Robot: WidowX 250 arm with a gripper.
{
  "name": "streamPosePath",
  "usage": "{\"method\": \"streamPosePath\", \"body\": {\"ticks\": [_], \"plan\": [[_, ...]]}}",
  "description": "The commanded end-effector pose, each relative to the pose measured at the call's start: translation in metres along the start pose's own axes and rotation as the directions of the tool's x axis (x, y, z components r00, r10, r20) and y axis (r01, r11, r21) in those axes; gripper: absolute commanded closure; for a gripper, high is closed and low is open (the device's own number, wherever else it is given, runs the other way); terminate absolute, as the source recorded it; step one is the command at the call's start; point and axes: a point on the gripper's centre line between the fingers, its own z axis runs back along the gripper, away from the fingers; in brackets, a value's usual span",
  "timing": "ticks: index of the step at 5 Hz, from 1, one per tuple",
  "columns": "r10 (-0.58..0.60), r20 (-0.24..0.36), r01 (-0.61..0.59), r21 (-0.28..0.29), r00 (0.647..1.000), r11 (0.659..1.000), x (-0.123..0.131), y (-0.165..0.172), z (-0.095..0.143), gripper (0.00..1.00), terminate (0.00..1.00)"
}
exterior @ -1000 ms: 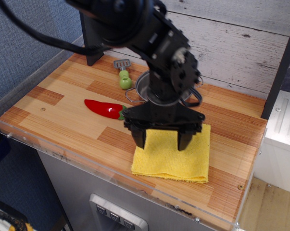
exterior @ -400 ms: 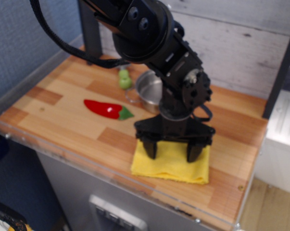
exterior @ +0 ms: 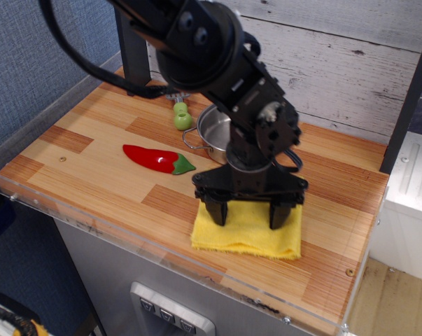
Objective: Slide the cloth toward the red pepper.
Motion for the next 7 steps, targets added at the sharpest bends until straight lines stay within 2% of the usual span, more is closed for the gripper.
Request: {"method": "streamPosePath", "body": {"ticks": [1,2,4,7], "plan": [[0.069,-0.047,-0.065,0.088,0.996,0.994,0.011,0.057,-0.01,0.0,0.0],[0.108,-0.068,-0.099,0.112,0.992,0.989,0.015,0.08,-0.012,0.0,0.0],[0.188,-0.051,-0.179,0.152,0.981,0.972,0.028,0.115,-0.011,0.0,0.0],[0.319,-0.027,-0.31,0.165,0.948,0.936,0.076,0.146,-0.011,0.0,0.0]]}}
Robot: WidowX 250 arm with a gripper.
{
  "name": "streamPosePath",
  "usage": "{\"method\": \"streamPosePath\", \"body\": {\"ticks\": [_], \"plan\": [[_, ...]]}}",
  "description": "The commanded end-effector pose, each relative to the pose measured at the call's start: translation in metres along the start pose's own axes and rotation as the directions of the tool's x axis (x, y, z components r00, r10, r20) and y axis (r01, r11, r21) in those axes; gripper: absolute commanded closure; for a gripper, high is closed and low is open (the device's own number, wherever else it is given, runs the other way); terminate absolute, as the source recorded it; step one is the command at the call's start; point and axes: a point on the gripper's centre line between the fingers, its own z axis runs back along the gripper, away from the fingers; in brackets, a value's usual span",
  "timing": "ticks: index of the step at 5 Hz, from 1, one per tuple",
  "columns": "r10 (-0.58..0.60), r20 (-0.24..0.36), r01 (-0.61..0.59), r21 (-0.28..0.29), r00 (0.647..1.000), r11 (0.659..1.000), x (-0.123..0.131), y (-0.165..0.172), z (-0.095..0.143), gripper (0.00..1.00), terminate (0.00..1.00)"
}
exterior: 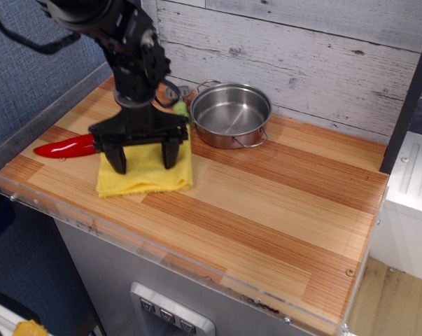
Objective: Slide the cloth toward the red pepper.
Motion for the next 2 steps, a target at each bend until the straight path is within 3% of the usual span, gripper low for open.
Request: {"method": "streamPosePath", "body": {"ticks": [1,2], "plan": [[0.062,0.003,-0.062,-0.001,0.998,0.998,0.0188,0.0137,0.0023,0.0,0.0],[0.048,-0.001,-0.048,-0.003,0.999,0.999,0.016,0.0109,0.006,0.0,0.0]]}}
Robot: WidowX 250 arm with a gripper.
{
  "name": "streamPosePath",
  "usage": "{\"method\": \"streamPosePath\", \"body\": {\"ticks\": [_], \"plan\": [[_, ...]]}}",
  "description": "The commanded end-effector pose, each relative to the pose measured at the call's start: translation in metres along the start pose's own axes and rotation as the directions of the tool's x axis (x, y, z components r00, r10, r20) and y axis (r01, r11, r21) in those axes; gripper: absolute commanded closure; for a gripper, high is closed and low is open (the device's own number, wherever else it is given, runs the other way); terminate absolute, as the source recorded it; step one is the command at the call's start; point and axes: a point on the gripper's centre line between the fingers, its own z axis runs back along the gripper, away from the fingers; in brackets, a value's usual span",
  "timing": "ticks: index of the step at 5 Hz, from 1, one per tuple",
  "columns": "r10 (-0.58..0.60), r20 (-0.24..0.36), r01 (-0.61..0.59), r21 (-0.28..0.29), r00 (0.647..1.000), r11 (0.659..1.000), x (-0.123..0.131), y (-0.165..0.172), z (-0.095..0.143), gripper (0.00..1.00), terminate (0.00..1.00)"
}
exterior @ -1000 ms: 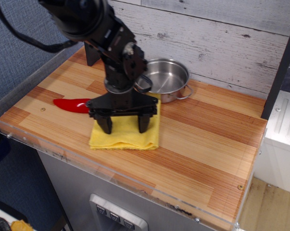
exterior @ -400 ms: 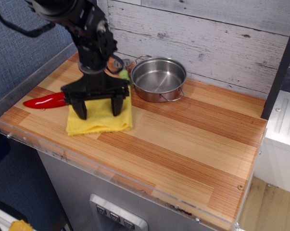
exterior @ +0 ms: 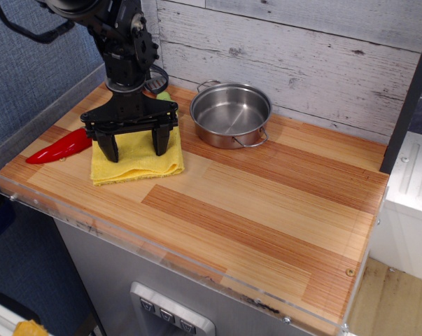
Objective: Slide the cloth toward the red pepper.
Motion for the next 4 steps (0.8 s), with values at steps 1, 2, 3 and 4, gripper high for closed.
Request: {"method": "streamPosePath", "body": {"ticks": [1,2,3,4], "plan": [[-0.024,-0.016,0.024,-0.022,1.0,0.999,-0.004,0.002,0.016,0.0,0.0],[-0.022,-0.003,0.022,-0.038,1.0,0.999,-0.004,-0.005,0.038,0.0,0.0],[-0.002,0.017,0.003,-0.061,1.0,0.998,0.001,-0.008,0.06,0.0,0.0],[0.033,0.045,-0.028,-0.107,0.998,0.994,0.01,-0.008,0.085,0.0,0.0]]}}
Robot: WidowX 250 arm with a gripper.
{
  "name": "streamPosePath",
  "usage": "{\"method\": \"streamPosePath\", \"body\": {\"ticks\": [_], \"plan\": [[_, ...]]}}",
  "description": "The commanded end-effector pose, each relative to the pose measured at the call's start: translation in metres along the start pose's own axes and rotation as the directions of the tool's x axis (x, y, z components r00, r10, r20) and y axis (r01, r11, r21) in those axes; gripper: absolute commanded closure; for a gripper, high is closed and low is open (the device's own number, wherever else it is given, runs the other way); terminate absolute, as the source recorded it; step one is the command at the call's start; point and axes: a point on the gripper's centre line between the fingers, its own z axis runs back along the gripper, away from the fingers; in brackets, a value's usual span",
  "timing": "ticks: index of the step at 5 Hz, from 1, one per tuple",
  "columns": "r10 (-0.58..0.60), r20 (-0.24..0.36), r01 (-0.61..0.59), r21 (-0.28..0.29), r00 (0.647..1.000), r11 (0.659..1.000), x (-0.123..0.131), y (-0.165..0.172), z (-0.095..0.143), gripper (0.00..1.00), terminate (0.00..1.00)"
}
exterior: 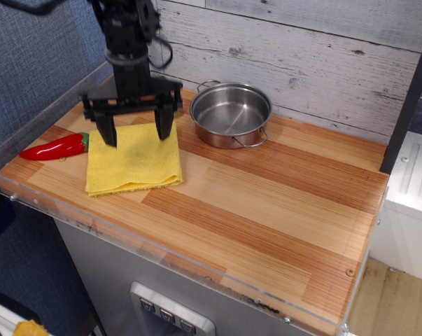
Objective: Slide the cloth toward the red pepper.
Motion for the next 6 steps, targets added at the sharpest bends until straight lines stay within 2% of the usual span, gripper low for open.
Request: {"method": "streamPosePath", "body": {"ticks": [1,2,5,6], "plan": [[0.085,0.136,-0.069,-0.12,0.987,0.99,0.0209,0.0094,0.0768,0.0,0.0],[0.082,0.125,-0.06,-0.172,0.989,0.983,0.0203,0.0138,0.0866,0.0,0.0],[0.082,0.125,-0.06,-0.172,0.989,0.983,0.0203,0.0138,0.0866,0.0,0.0],[0.082,0.125,-0.06,-0.172,0.989,0.983,0.0203,0.0138,0.0866,0.0,1.0]]}}
